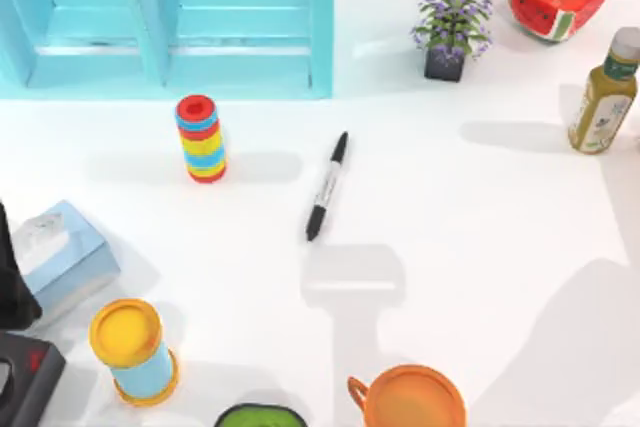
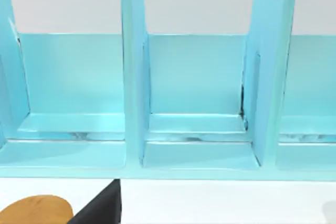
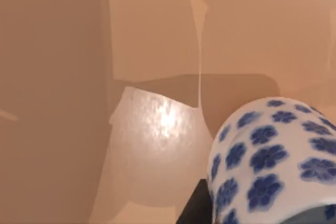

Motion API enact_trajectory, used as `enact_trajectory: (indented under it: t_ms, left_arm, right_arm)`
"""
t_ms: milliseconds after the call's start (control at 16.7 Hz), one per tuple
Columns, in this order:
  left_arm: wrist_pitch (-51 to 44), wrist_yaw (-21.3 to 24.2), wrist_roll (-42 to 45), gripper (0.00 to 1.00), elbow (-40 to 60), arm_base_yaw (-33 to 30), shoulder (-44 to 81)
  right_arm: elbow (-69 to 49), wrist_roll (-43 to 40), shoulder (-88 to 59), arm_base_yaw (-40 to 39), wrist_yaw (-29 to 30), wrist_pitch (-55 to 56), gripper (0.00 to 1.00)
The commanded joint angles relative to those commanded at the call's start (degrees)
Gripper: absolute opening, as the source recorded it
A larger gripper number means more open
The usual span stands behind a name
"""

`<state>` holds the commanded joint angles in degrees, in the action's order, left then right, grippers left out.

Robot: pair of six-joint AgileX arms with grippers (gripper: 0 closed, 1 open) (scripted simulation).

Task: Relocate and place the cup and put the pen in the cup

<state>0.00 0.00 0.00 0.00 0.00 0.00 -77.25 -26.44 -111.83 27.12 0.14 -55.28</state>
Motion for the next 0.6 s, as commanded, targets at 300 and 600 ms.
enact_trajectory:
  t_ms: [300,600]
  left_arm:
    - [0.0,0.0,0.0,1.0,0.0,0.0,0.0]
    - [0.0,0.0,0.0,1.0,0.0,0.0,0.0]
  right_arm:
    - [-8.0,9.5,4.3,-9.6,-0.1,-12.7,0.0]
    - [-15.7,21.1,10.0,-21.3,-0.2,-27.9,0.0]
